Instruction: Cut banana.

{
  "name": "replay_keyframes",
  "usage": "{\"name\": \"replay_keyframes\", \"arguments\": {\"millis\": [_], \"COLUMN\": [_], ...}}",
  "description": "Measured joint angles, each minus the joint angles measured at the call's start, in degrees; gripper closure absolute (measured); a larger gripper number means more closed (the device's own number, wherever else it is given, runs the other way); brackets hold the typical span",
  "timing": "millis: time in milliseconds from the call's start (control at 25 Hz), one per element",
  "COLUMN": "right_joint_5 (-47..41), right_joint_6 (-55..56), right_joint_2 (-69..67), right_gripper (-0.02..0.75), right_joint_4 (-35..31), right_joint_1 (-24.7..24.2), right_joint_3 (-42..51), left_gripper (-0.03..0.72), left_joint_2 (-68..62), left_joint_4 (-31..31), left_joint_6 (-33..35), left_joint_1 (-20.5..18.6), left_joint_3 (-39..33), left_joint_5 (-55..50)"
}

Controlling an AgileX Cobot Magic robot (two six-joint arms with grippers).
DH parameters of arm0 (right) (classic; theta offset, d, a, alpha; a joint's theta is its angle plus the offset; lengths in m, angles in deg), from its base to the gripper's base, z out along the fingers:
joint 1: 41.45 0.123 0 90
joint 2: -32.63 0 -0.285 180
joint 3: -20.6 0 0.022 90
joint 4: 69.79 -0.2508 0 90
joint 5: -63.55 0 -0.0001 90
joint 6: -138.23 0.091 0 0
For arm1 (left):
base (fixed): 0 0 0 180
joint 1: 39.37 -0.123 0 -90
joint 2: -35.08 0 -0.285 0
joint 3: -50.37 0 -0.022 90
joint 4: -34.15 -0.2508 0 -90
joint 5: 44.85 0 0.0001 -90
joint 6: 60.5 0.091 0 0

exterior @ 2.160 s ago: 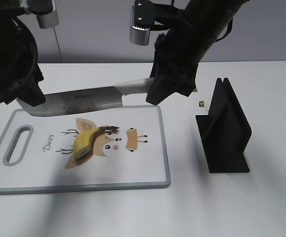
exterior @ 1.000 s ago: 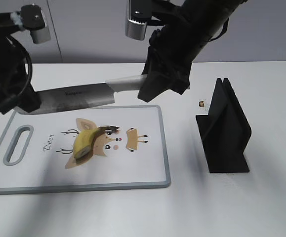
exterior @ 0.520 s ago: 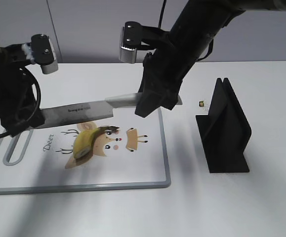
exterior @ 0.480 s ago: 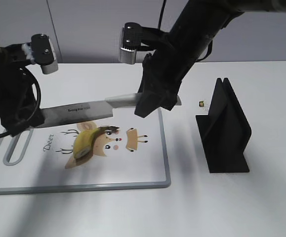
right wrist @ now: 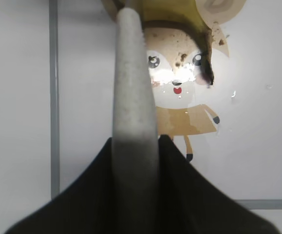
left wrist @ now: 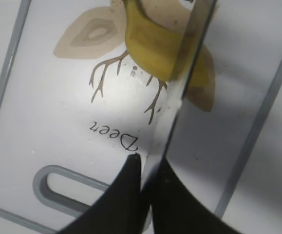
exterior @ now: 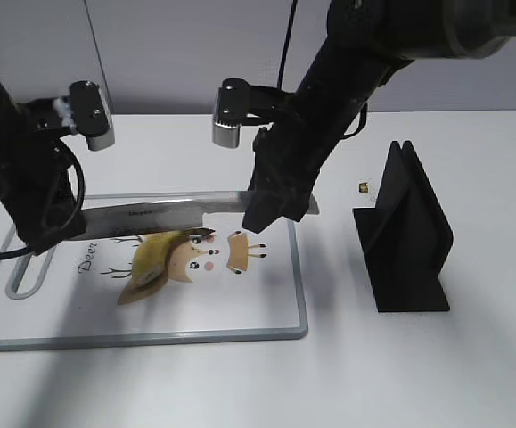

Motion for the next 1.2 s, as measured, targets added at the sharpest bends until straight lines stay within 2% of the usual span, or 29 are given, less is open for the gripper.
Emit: {"name": "replay_keyframes", "arguments": {"millis": [480,1200], "right_joint_5": [1.8,2.5], "right_joint_6": [-0.3,-0.5], "right_joint_2": [-2.6,-6.1], "right_gripper": [0.556,0.551], "right_joint_4": [0.8,1.2], "right_joint_1": [0.2,0.2], "right_joint_3": [0.0,-0.1], "left_gripper": [0.655,0.655], "left_joint_2": [-0.9,-2.5], "left_joint_4": [1.4,2.4], "left_joint_6": [-0.9,-1.0], "left_joint_1": [0.0,0.0], "left_joint_3": [-5.2,-5.5], "left_joint_5": [7.1,7.4]}}
